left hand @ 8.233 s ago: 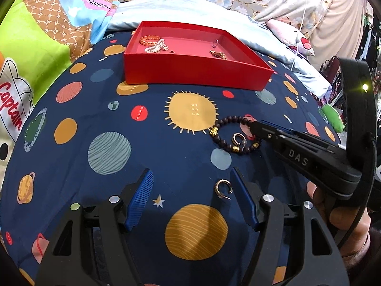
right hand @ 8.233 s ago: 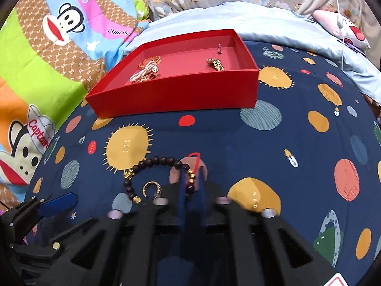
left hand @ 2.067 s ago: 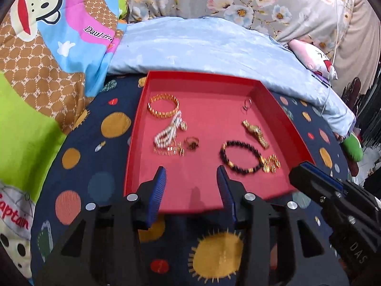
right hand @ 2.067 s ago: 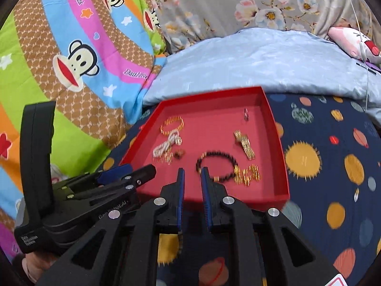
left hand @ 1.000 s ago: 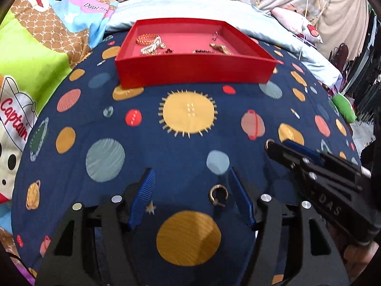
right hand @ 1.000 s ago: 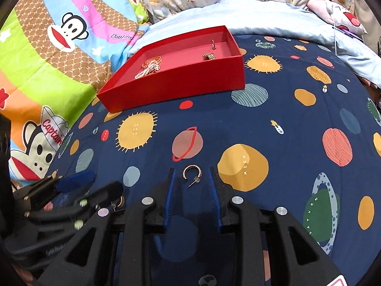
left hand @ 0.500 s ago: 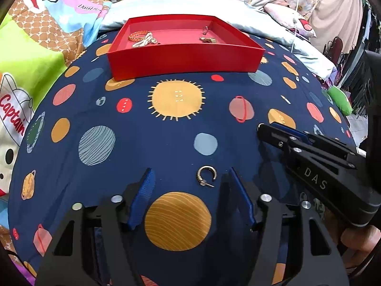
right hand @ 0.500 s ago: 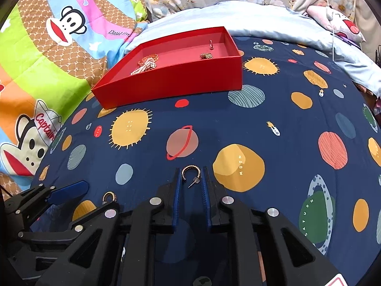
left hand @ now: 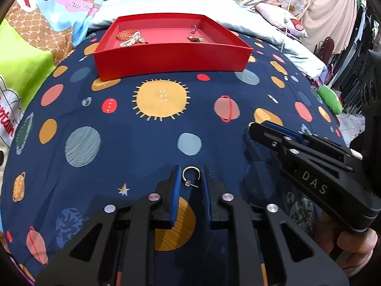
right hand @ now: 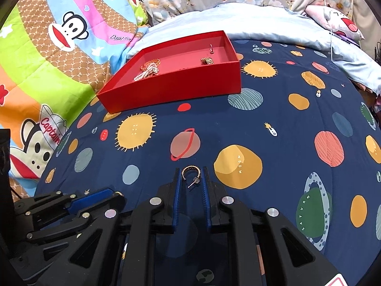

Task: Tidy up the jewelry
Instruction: 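Carry the hoop earring with the left tool into the tray and open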

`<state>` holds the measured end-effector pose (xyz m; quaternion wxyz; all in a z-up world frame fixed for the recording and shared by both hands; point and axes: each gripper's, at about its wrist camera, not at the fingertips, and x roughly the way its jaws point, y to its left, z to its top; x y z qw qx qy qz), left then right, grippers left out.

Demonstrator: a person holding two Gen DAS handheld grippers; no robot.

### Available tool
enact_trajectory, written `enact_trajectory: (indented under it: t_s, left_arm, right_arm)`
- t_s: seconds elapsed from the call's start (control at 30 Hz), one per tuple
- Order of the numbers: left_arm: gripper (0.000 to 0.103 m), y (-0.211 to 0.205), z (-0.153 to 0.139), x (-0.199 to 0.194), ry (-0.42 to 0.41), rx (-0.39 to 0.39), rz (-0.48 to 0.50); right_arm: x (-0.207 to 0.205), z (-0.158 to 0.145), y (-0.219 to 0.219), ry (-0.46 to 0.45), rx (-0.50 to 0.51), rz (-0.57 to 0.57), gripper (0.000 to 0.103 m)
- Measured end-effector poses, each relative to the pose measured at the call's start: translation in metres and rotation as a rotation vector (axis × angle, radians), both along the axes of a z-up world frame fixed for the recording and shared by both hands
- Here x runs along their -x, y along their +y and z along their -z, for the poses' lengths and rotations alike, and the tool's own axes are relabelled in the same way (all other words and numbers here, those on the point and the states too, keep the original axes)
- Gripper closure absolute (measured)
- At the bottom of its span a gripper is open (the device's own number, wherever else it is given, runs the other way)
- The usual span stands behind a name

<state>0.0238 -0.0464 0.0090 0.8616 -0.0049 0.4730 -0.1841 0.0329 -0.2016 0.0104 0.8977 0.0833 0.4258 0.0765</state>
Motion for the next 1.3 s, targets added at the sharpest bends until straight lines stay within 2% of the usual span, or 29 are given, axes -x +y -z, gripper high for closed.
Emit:
enact_trajectory:
  t_s: [0.47,0.77,1.03,1.3]
  left_arm:
    - [0.087,0.005,-0.024,-0.004,-0.030,0.052,-0.006]
    - [0.087,0.017,-0.053,-0.028,-0.118,0.053,-0.047]
    - [0.087,0.020,-0.086,-0.077,-0.226,0.061,-0.082]
    - [0.087,0.015,-0.073,-0.147,-0.241,0.034,-0.118]
  right_arm:
    - [0.003,-0.027,0.005,-0.059,-0.017,-0.023,0.088]
    - [-0.007,-0.054,0.001,-0.128,-0.021,-0.027,0.088]
    - [-0.051,-0.081,-0.002,-0.211,-0.008,-0.030,0.088]
    - [-0.125,-0.070,0.001,-0.203,-0.022,-0.017,0.088]
